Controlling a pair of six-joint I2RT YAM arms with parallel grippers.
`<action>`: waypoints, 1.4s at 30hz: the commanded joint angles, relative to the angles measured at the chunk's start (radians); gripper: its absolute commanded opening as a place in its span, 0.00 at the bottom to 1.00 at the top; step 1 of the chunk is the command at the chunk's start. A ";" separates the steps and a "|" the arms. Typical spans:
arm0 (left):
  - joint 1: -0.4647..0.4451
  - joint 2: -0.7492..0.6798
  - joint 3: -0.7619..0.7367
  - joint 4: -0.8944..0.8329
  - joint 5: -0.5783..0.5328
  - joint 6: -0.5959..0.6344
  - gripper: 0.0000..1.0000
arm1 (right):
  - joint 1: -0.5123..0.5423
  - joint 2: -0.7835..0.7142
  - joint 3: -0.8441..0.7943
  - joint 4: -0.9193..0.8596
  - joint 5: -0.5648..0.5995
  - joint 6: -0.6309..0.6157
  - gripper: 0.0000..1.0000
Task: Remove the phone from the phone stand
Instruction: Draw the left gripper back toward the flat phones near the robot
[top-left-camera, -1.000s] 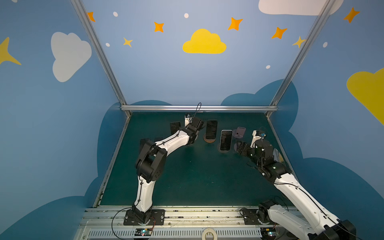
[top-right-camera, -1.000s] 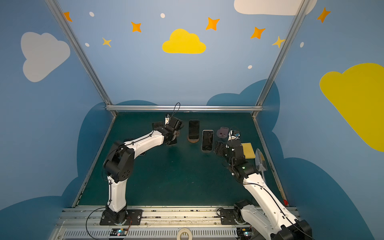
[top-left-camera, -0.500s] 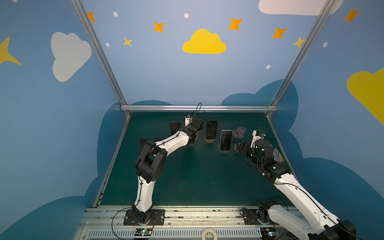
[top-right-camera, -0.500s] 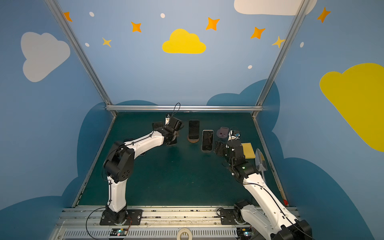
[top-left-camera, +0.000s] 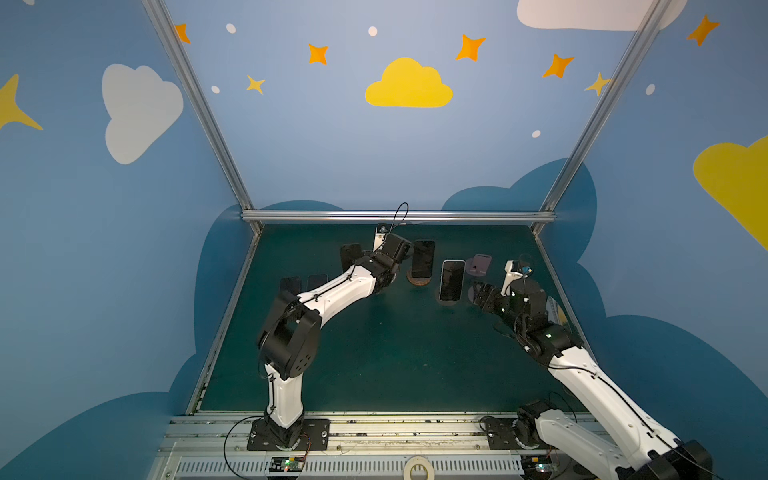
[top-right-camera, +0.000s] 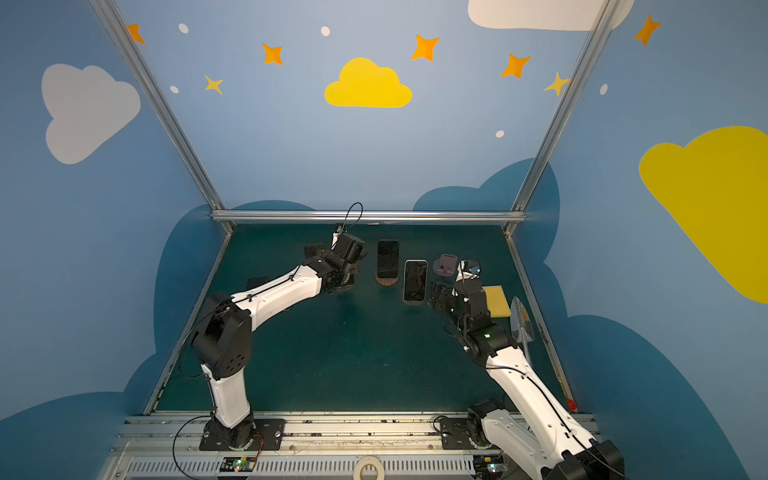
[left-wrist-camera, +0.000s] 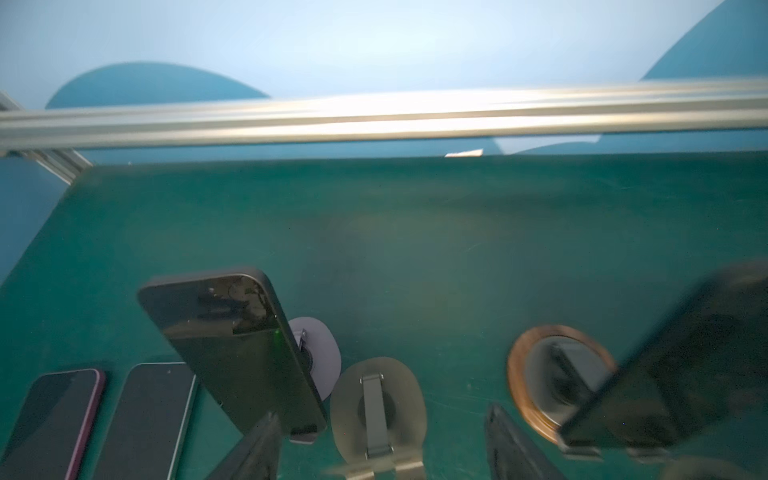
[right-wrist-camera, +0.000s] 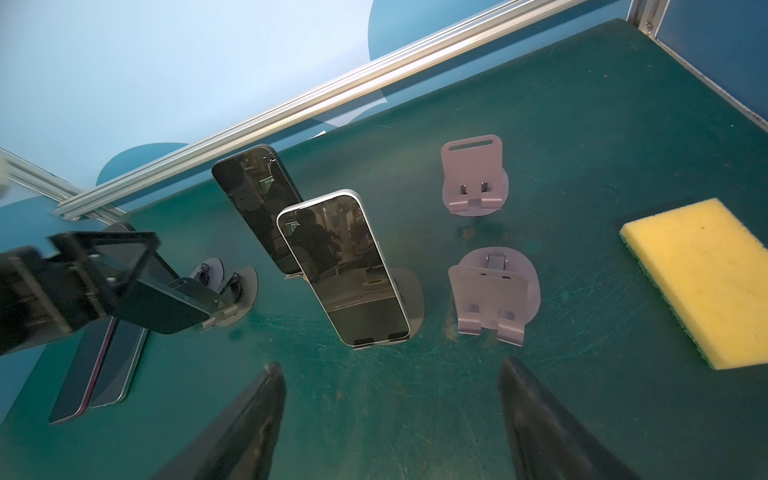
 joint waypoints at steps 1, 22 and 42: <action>-0.014 -0.094 -0.025 -0.017 -0.025 0.037 0.68 | -0.001 -0.027 -0.010 0.005 0.002 0.011 0.81; 0.014 -0.723 -0.540 -0.375 -0.083 -0.126 0.68 | -0.001 -0.059 -0.043 0.016 -0.053 0.051 0.80; 0.292 -0.614 -0.613 -0.470 0.210 -0.053 0.66 | -0.001 -0.063 -0.055 0.035 -0.072 0.070 0.79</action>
